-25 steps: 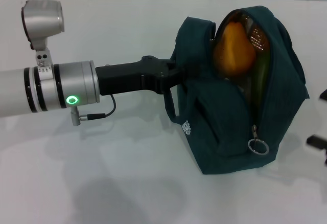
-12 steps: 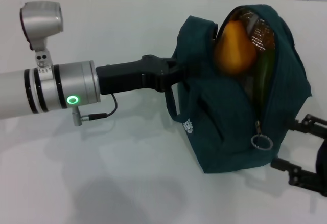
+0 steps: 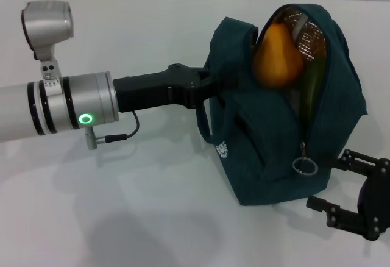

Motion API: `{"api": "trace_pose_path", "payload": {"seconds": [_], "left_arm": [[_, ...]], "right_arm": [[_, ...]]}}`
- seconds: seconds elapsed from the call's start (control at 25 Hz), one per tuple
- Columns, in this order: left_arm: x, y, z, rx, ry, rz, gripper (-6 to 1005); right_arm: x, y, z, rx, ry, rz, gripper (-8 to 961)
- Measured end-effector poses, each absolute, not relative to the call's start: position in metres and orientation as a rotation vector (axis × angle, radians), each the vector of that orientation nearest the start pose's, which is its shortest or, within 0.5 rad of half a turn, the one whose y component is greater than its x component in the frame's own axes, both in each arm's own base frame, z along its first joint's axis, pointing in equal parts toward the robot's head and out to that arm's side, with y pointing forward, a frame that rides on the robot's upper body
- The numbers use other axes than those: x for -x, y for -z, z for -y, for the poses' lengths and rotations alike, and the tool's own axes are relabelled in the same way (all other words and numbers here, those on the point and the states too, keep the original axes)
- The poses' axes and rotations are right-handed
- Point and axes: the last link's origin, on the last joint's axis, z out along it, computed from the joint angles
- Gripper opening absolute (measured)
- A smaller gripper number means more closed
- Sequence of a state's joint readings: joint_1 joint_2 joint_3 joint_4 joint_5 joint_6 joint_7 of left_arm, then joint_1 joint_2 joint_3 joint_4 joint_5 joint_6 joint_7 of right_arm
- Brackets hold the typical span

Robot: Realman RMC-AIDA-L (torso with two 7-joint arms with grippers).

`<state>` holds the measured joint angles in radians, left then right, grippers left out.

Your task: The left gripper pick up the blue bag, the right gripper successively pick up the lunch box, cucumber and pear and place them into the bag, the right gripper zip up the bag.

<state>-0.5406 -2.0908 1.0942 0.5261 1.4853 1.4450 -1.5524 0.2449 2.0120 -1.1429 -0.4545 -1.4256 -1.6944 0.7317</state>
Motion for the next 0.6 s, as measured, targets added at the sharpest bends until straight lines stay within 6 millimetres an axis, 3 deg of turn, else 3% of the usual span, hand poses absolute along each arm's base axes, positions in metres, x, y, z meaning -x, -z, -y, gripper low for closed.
{"api": "trace_pose_path", "payload": {"seconds": [0.6], "left_arm": [[0.2126,0.0415,-0.3332,2.675,1.083,0.938,37]], "right_arm": [[-0.2981,0.0157,-0.2339,2.55,-1.018,-0.192,663]]}}
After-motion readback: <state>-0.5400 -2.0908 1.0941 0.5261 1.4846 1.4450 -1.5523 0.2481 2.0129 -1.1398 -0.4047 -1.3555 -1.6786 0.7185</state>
